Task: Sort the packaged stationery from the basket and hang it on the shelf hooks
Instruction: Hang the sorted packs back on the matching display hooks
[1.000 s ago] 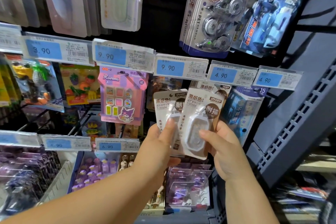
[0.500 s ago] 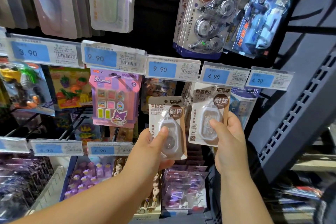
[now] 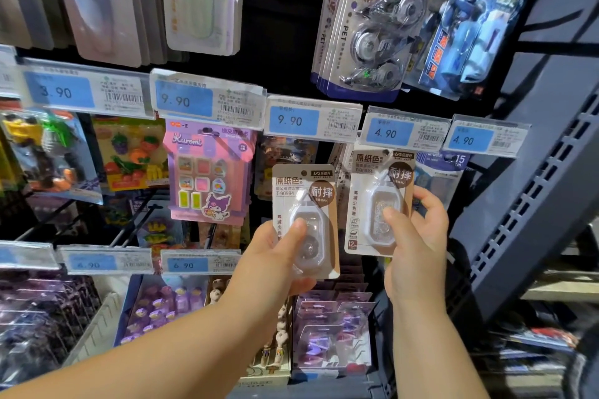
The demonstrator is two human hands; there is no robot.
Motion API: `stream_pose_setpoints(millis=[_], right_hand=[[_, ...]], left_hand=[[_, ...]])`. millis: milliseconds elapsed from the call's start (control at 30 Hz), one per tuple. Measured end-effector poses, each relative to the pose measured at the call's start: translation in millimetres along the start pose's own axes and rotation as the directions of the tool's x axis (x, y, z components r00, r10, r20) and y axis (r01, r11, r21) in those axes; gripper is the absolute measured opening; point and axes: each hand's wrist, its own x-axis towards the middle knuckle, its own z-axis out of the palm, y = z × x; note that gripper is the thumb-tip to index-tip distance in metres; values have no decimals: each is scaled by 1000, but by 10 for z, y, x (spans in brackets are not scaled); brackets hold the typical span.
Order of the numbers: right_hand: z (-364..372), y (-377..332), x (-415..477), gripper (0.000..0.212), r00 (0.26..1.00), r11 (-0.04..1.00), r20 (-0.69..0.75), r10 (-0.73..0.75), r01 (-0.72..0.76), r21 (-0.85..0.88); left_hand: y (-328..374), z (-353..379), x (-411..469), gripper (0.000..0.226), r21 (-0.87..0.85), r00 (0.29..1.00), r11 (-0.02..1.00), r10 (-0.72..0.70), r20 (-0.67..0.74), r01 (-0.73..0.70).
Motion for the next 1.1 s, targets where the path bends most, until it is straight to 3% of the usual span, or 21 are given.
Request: stream_pose_setpoints(millis=[133,333,467,533,600,700,833,933,1100], right_hand=[[-24,20,-8,38,999,998,-30,-29,27,-56],[75,67,100,36,997,956,-56,-50,32,-291],[75,126,-45,17,959,869,-158,-233,133,-476],[56,88,-85,12,974,881,-67,-216,164,-444],[55,26,-110,23,987,933,153,-54,104,-343],[49,26,-132,27,933,958,349,88,17,-286],[-32,78,-87,13,969,988,235,71,-36,-151],[-77,60,-41,18,989,997,127,71,-66,-41],[-67,51,18,20,998,998,42,38,-36,-49]], left_hand=[[27,17,0,34,-15,1000,1000,19,18,-19],[75,61,19,38,11,999,1000,9,32,-10],[71,87,-4,26,6,998,1000,18,60,-19],[72,109,-5,26,14,997,1000,15,80,-16],[82,145,-18,26,14,995,1000,11,102,-12],[77,206,-28,24,41,988,999,25,153,-31],[95,296,9,18,134,975,990,18,220,-49],[99,344,94,14,279,979,955,45,200,-101],[107,412,230,10,350,976,918,135,170,-188]])
